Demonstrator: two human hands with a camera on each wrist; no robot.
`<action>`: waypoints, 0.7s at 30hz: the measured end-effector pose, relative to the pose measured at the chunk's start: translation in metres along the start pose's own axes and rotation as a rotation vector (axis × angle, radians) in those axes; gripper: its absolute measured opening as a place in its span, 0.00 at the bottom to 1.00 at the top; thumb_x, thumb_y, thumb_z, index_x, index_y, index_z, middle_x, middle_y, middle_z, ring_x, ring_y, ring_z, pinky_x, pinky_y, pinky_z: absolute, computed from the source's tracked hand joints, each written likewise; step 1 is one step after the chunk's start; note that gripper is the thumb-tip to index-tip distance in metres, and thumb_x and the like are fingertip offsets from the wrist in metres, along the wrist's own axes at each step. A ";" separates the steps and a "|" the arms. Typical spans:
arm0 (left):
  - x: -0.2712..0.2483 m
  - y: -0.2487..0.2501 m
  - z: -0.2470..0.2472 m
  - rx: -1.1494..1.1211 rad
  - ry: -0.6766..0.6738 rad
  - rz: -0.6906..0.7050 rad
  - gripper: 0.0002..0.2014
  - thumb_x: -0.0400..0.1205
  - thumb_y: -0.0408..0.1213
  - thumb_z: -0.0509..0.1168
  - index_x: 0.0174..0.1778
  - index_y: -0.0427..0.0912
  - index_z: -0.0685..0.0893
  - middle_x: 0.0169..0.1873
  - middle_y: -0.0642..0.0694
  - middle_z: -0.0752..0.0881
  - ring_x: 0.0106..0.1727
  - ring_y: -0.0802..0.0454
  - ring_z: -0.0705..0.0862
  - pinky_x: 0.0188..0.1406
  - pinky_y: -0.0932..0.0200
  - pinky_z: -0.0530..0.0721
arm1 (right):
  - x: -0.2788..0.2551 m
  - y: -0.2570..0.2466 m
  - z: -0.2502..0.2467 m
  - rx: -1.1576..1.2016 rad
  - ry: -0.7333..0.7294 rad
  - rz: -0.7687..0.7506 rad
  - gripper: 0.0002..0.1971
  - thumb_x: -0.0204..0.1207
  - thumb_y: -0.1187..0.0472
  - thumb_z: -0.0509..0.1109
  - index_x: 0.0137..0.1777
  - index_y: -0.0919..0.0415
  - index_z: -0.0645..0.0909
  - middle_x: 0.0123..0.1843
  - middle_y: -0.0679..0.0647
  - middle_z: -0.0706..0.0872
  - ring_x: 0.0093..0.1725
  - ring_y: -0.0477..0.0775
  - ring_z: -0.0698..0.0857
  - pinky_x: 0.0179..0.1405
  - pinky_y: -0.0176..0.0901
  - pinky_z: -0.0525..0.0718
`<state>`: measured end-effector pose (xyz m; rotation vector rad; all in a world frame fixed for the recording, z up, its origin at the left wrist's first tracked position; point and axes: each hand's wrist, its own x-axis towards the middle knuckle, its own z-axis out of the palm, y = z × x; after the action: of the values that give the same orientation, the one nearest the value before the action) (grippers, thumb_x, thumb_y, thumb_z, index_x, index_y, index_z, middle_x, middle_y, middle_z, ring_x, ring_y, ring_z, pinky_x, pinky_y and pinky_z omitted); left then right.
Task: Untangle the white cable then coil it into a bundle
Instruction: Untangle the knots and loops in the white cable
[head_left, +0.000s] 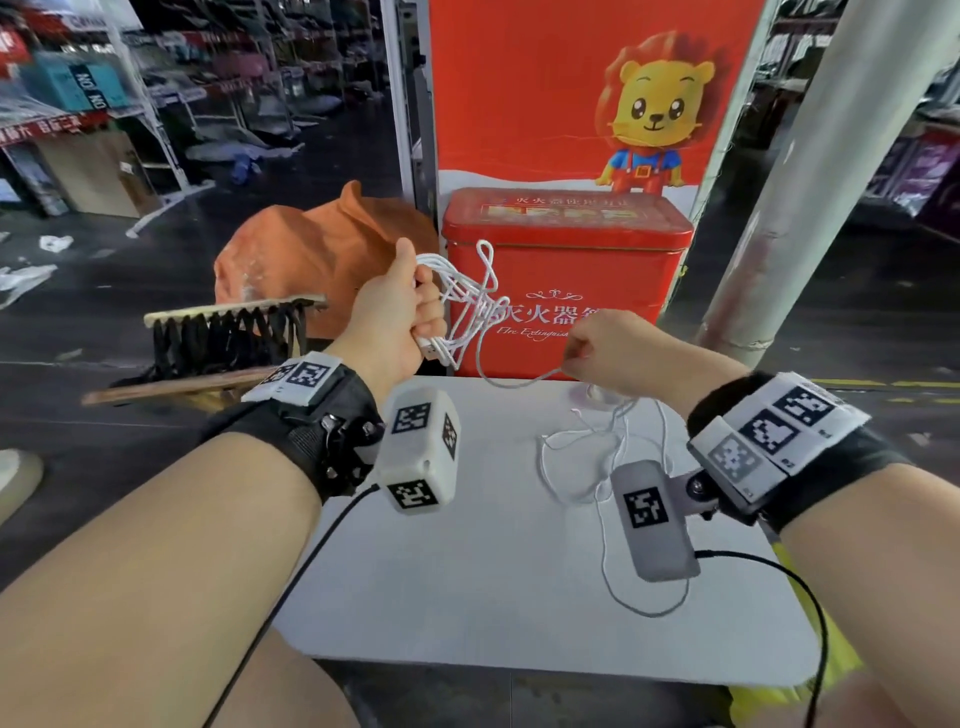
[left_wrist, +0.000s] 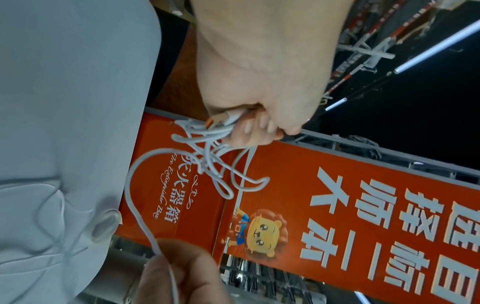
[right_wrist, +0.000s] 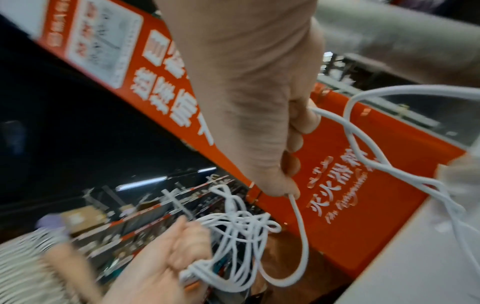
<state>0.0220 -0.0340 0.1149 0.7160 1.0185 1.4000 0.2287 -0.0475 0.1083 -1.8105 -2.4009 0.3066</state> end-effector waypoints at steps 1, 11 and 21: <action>-0.001 -0.001 0.002 0.019 -0.005 0.000 0.21 0.87 0.52 0.53 0.31 0.45 0.69 0.13 0.55 0.63 0.13 0.60 0.58 0.11 0.67 0.58 | -0.002 -0.005 -0.003 -0.058 0.011 -0.036 0.09 0.77 0.60 0.63 0.48 0.60 0.84 0.50 0.54 0.87 0.48 0.57 0.83 0.47 0.46 0.82; -0.008 -0.001 0.010 0.020 -0.174 -0.106 0.16 0.89 0.40 0.52 0.33 0.42 0.68 0.20 0.50 0.67 0.18 0.57 0.65 0.19 0.68 0.66 | -0.010 -0.033 -0.019 -0.279 0.101 -0.370 0.10 0.82 0.58 0.62 0.53 0.45 0.84 0.52 0.42 0.78 0.52 0.51 0.81 0.41 0.47 0.79; -0.021 -0.006 0.022 0.383 -0.200 -0.236 0.07 0.83 0.26 0.55 0.43 0.30 0.77 0.29 0.35 0.82 0.29 0.42 0.84 0.41 0.48 0.87 | -0.021 -0.048 -0.020 -0.090 0.121 -0.439 0.13 0.79 0.57 0.67 0.62 0.52 0.72 0.47 0.50 0.85 0.42 0.56 0.80 0.40 0.48 0.77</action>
<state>0.0470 -0.0519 0.1219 0.9605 1.1819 0.9185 0.1943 -0.0787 0.1390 -1.2353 -2.6673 0.0424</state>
